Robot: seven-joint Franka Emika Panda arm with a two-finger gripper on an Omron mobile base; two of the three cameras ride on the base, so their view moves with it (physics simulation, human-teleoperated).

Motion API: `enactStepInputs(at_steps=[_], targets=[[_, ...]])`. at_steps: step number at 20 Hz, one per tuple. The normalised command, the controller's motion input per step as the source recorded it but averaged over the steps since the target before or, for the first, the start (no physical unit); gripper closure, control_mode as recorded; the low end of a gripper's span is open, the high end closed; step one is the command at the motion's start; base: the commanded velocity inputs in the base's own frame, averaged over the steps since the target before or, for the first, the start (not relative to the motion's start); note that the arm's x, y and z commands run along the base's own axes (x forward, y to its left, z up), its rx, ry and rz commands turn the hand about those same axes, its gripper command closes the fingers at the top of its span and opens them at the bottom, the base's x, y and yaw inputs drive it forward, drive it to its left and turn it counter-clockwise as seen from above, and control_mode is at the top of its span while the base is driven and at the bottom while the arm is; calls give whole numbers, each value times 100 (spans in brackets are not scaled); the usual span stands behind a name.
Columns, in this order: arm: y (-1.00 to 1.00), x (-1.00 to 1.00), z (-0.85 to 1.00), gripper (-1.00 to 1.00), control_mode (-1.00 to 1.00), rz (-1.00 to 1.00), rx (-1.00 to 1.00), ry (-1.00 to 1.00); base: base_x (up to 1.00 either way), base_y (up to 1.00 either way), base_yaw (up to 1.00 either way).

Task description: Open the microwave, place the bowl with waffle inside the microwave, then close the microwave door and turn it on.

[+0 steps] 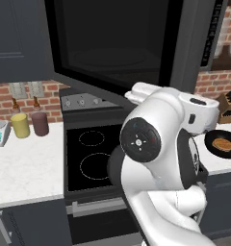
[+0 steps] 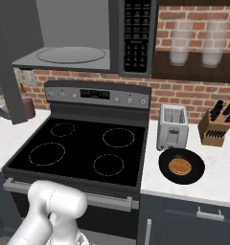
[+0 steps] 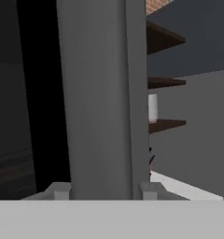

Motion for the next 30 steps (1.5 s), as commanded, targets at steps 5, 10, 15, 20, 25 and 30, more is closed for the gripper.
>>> enactStepInputs(at_steps=[5,10,15,20,25,30], targets=[[4,0,-19,-100,-100,0,-1,0,0,0,0],[9,-1,-10,-100,-100,0,0,-4,0,0,0],[13,-14,7,-100,-100,0,0,-14,0,0,0],[15,-1,18,-100,-100,0,0,1,0,0,0],[3,-36,26,-100,-100,0,0,7,0,0,0],[-1,-84,14,-100,-100,7,-1,5,0,0,0]])
